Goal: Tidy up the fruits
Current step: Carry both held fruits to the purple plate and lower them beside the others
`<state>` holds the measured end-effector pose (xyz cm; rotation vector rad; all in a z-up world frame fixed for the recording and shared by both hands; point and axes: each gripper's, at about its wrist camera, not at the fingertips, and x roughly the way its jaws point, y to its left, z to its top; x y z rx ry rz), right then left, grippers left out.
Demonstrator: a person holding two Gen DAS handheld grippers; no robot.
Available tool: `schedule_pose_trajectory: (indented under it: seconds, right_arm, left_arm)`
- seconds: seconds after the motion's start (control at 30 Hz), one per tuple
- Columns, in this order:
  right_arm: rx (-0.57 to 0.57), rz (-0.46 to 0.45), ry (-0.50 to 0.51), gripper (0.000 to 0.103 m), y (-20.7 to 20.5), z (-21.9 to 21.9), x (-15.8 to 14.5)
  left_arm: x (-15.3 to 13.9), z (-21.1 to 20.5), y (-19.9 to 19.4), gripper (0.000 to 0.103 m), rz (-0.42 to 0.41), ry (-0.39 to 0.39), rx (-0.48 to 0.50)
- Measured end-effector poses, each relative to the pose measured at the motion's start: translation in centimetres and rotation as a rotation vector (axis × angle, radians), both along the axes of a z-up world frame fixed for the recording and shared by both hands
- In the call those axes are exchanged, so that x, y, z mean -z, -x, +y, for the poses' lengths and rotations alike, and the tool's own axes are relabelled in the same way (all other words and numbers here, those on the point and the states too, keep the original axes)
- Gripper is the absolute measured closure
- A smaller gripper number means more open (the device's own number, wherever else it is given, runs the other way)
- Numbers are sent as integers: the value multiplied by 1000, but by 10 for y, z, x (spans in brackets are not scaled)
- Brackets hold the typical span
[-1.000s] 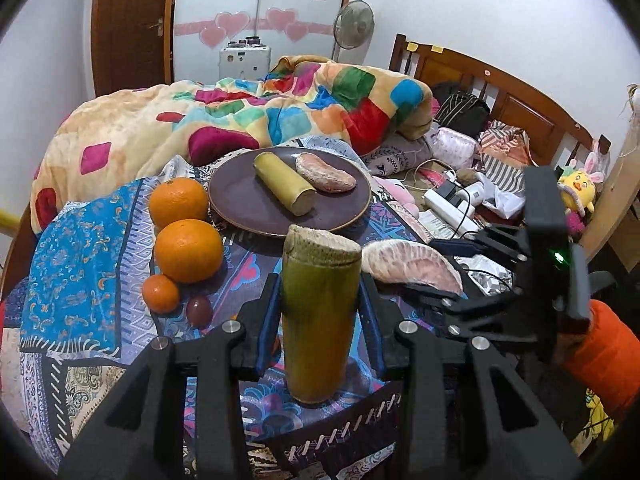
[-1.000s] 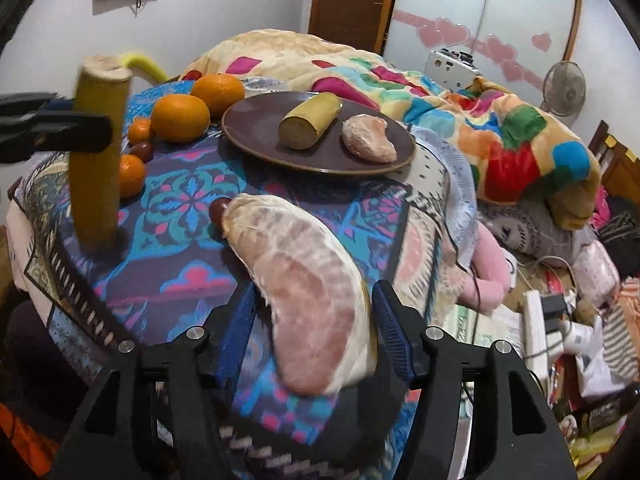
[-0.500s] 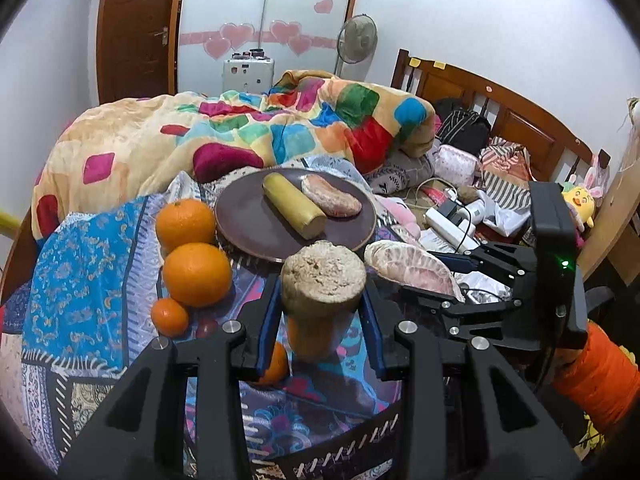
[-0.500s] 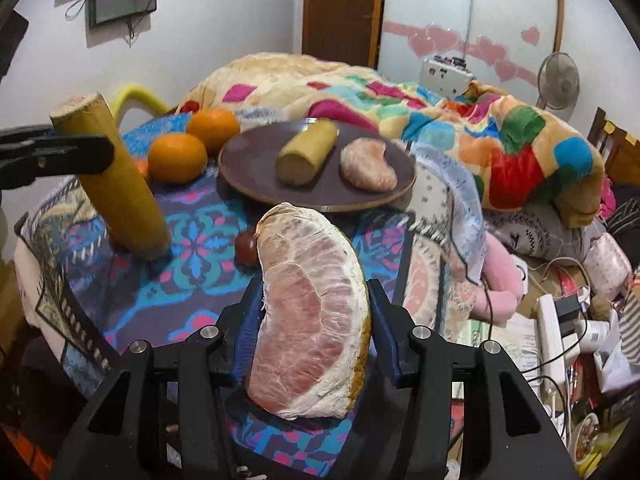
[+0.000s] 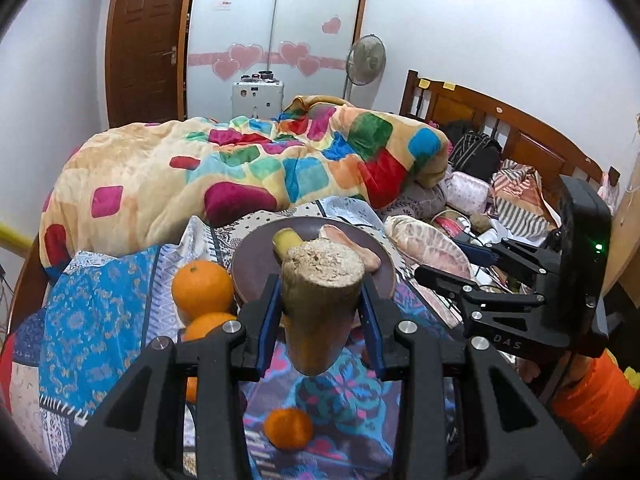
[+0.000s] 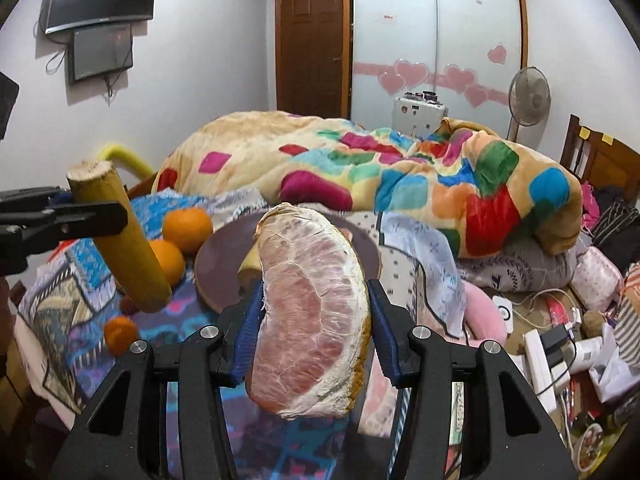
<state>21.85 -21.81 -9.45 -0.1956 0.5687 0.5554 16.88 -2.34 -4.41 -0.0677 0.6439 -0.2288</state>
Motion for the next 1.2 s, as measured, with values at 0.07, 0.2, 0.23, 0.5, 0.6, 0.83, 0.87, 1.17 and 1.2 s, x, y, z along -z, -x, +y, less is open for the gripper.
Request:
schedule_pose_trajectory:
  seconds: [0.07,0.2,0.23,0.5,0.6,0.83,0.87,1.17,1.2]
  right_arm:
    - [2,-5,-6,56,-5,2,0]
    - [8,2,-10,56,-20,9,3]
    - [10,7,-8,56,-24,11,5]
    - [16,50,12,56,-54,22,18]
    - [19,72,29,56,-65,28,23]
    - [14,113,63,56,-85,43,34]
    - [12,120,66,56,-87,44,35]
    - [11,144,88,55,-92,52,39]
    - [13,141,87,55,-91,51,38]
  left_arm:
    - [2,2,-10,66,12,10,0]
    - [9,2,-26,66,35,6,2]
    - [12,1,-31,66,42,2,5]
    - [25,6,-63,66,76,14,19]
    - [29,8,-79,66,95,25,19]
    - [42,9,-111,66,142,34,-8]
    - [44,10,-114,66,148,35,-10]
    - [53,17,-115,66,166,30,-24]
    - [54,18,-113,66,166,25,-26]
